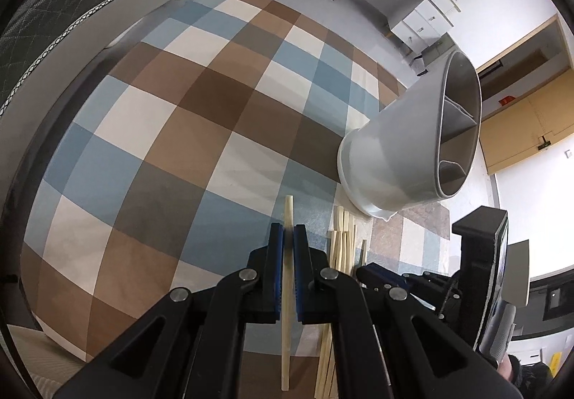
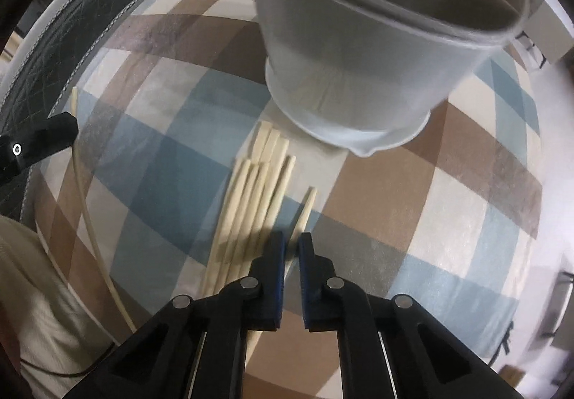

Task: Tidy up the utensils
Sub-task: 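Grasp a chopstick from the bundle with the right tool while the left tool holds its chopstick, then lift both chopsticks over the grey holder and open both tools to drop them in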

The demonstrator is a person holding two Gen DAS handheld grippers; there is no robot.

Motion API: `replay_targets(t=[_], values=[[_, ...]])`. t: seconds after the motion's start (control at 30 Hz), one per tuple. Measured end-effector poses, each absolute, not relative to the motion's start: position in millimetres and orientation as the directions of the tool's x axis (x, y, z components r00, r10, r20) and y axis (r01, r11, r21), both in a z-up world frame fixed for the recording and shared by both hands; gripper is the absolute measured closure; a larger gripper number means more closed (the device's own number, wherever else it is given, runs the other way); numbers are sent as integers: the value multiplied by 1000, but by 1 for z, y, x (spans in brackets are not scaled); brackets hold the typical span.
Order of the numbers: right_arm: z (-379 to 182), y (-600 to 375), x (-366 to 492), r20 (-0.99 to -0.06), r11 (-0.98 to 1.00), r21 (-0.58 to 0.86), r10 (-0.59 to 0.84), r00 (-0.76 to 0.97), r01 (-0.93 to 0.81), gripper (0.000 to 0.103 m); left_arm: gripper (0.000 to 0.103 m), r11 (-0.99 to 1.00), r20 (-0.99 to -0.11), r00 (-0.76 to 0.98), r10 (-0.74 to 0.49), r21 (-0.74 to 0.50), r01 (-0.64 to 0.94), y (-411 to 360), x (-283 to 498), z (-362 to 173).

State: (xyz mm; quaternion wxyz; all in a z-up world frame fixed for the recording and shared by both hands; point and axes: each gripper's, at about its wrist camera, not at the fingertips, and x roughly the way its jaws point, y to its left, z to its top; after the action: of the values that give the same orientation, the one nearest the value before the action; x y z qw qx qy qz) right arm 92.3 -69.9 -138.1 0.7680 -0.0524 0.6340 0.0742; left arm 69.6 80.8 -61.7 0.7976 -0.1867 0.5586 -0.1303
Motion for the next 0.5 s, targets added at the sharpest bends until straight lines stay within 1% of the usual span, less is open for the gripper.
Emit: replay_targets(t=[0.13,0.2,0.3,0.33,0.37,0.5], values=[[-137,-71,92,-982,986,8,40,185,-169,98,102,896,-840,344,-419,-444,7,79,69,-61],[-136,-67,92,-979,984,-8,28,200,-179,93,102,897,-841,345,-417,-442,9,80,69,-61],[-135,-61,88,-967,982,-34,15,254,-187,93,102,900,-843,346,-411,-435,9,82,68,-62],[-134,-59,88,-963,982,-34,17,269,-184,93,102,902,-845,347,-407,-432,7,82,67,-63],[-134,-58,87,-959,983,-29,23,282,-179,97,102,904,-847,347,-403,-427,7,82,67,-63],[-132,-63,78,-940,987,16,71,335,-163,99,102,926,-864,351,-361,-378,21,77,64,-63]])
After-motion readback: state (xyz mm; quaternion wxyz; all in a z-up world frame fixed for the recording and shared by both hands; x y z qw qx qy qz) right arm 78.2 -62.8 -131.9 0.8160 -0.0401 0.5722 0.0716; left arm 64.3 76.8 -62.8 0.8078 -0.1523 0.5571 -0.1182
